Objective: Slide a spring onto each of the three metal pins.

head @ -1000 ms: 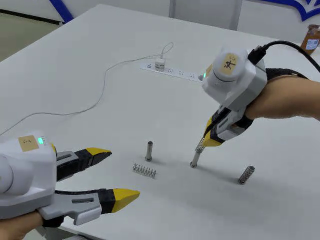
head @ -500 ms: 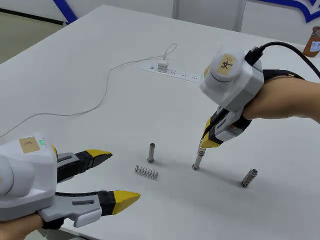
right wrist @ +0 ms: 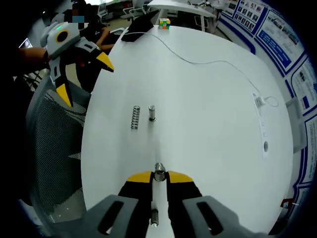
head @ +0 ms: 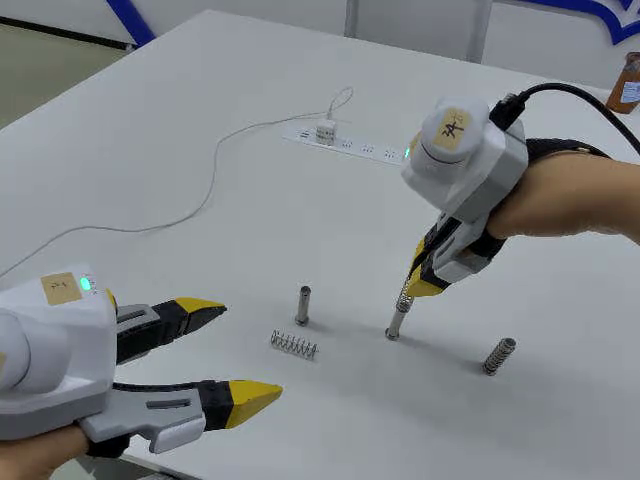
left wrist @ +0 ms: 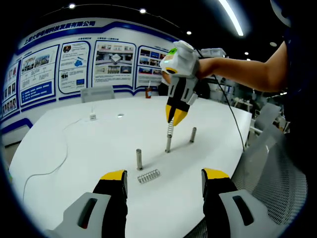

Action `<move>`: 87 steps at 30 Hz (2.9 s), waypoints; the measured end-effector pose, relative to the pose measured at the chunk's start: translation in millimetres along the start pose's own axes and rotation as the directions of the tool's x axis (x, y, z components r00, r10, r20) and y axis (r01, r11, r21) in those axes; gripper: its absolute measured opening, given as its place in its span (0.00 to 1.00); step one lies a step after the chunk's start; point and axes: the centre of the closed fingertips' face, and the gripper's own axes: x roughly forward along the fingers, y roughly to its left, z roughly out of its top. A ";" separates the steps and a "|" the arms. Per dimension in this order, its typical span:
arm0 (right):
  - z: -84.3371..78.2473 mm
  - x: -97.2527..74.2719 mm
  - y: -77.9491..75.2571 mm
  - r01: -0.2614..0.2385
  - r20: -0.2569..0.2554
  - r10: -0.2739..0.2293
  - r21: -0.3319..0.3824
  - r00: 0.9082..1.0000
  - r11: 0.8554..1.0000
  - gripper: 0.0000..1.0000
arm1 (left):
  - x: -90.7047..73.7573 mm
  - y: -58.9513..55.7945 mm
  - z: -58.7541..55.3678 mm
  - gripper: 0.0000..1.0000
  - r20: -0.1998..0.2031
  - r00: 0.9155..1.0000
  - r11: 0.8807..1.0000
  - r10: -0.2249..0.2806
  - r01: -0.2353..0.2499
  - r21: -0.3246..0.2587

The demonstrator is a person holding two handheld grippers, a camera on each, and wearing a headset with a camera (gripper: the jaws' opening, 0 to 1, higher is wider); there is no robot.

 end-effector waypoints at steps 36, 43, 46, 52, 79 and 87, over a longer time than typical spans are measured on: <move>-14.3 44.4 3.5 -0.029 -0.019 0.030 0.051 0.999 0.998 0.12 | -1.5 3.4 -3.7 0.62 -0.007 1.000 1.000 0.010 -0.010 -0.007; -15.8 46.9 6.1 -0.033 -0.019 0.034 0.053 0.999 0.998 0.12 | -1.3 3.5 -4.2 0.62 -0.009 1.000 1.000 0.010 -0.010 -0.009; -16.3 47.2 6.5 -0.032 -0.019 0.033 0.052 0.999 0.998 0.12 | -1.1 3.3 -4.2 0.62 -0.010 1.000 1.000 0.010 -0.010 -0.008; -16.7 47.0 7.9 -0.033 -0.013 0.034 0.048 0.999 0.998 0.15 | -0.9 3.8 -3.0 0.62 -0.007 1.000 1.000 0.010 -0.010 -0.007; 44.2 57.9 39.9 -0.026 0.129 0.032 -0.047 0.991 0.999 0.19 | -2.7 0.9 3.0 0.62 -0.002 1.000 1.000 0.002 -0.002 0.019; 54.9 81.9 50.9 -0.044 0.151 0.050 -0.046 0.987 0.998 0.19 | -2.9 0.9 1.8 0.62 -0.002 1.000 1.000 0.006 -0.006 0.015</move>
